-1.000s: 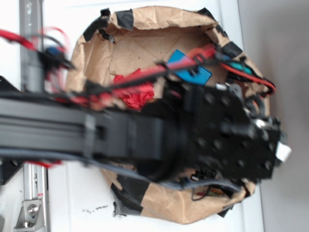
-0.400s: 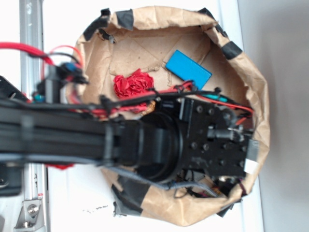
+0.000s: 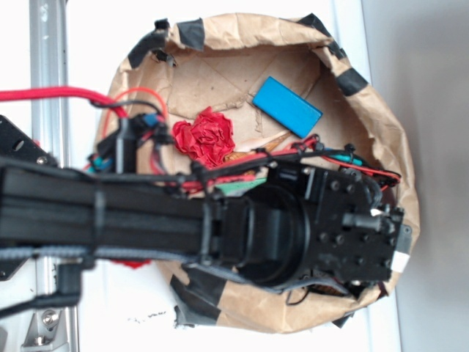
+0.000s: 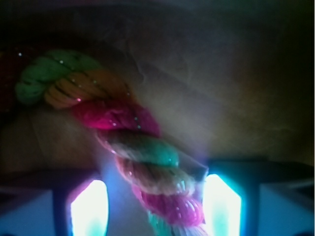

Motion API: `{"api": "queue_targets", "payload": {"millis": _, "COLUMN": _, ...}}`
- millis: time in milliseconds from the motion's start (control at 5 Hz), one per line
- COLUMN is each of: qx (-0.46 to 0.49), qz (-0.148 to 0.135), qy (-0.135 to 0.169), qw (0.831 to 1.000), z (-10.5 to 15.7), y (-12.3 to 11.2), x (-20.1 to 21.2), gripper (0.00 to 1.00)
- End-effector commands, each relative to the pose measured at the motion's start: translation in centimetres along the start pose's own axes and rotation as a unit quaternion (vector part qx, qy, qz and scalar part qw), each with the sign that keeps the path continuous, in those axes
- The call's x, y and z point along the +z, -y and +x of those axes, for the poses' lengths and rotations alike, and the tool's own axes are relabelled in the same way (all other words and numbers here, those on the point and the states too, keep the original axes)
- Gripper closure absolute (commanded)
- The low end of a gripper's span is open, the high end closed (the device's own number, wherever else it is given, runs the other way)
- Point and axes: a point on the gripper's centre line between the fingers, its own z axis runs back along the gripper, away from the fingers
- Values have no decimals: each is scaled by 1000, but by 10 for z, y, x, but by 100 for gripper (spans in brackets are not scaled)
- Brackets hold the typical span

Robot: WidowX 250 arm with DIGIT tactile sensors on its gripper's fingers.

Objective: Grab the multicolored rope.

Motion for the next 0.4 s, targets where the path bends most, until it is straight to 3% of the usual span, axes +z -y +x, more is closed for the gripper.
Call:
{"api": "queue_targets", "payload": {"millis": 0, "qx": 209, "qz": -74, "qy": 9, "qw": 975, "z": -53, "y": -32, "x": 32, "gripper": 100}}
{"api": "queue_targets", "payload": {"millis": 200, "qx": 330, "qz": -93, "qy": 21, "qw": 939, "z": -76, "y": -30, "x": 44, "gripper": 100}}
